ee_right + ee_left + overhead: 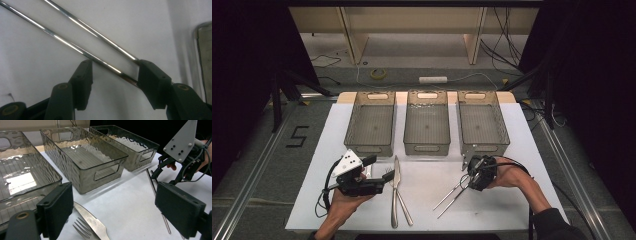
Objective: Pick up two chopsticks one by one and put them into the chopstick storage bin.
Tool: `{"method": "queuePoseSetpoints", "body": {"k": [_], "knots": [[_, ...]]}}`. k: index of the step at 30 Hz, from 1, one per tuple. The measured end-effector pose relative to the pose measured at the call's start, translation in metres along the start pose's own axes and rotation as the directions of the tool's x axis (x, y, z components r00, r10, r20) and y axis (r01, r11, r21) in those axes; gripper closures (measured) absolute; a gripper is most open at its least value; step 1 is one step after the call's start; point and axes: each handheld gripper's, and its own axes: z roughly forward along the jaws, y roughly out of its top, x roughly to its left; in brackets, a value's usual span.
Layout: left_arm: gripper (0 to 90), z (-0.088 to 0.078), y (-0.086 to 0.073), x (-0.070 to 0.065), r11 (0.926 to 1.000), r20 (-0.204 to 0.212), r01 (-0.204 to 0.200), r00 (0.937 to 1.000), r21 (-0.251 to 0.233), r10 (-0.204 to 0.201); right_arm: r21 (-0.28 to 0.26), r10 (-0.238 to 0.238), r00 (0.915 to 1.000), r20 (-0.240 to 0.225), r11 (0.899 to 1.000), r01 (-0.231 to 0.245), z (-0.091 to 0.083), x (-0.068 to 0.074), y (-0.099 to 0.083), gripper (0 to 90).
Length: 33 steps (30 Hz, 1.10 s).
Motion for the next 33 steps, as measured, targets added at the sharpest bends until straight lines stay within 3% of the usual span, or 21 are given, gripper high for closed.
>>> {"method": "queuePoseSetpoints", "body": {"k": [4, 5, 7, 13, 21, 23, 24, 29, 33], "knots": [[14.6, 0.0, 0.0, 0.0, 1.0, -0.005, 0.003, 1.0, -0.004, -0.003, 0.034, -0.002, 0.9996, -0.027, 0.999, 0.003, 0.001, -0.001, 0.001, 44.9], [14.7, -0.001, 0.0, 0.0, 1.0, -0.004, -0.002, 1.0, -0.002, 0.002, 0.038, 0.017, 0.9995, -0.027, 0.999, -0.016, 0.001, 0.0, 0.001, 46.3], [14.6, 0.0, 0.0, 0.0, 1.0, -0.005, 0.0, 1.0, -0.003, 0.0, 0.031, -0.008, 0.9996, -0.027, 0.999, 0.008, 0.001, 0.0, 0.001, 49.0], [14.6, 0.0, 0.0, 0.0, 1.0, -0.008, 0.003, 1.0, -0.005, -0.003, 0.06, -0.005, 0.9988, -0.048, 0.998, 0.008, 0.001, 0.002, 0.005, 57.1], [14.6, 0.0, 0.0, 0.0, 1.0, -0.009, 0.0, 1.0, -0.002, 0.0, 0.083, -0.056, 0.9965, -0.062, 0.995, 0.061, 0.001, 0.005, 0.009, 67.2], [14.7, -0.001, 0.0, 0.0, 1.0, -0.009, 0.0, 1.0, -0.002, 0.0, 0.107, -0.042, 0.9966, -0.07, 0.993, 0.049, 0.0, 0.008, 0.011, 70.6], [14.7, -0.001, 0.0, 0.0, 1.0, -0.009, 0.0, 1.0, -0.002, 0.0, 0.092, -0.071, 0.9955, -0.063, 0.993, 0.077, 0.001, 0.007, 0.01, 72.3], [14.7, 0.0, 0.0, 0.0, 1.0, -0.01, 0.002, 0.9999, -0.001, -0.002, 0.105, -0.083, 0.9941, -0.071, 0.99, 0.09, 0.0, 0.011, 0.011, 76.8], [14.6, 0.0, 0.0, 0.0, 1.0, -0.01, 0.001, 0.9999, -0.001, -0.001, 0.101, -0.118, 0.9906, -0.069, 0.987, 0.125, 0.001, 0.014, 0.011, 81.2]]}}
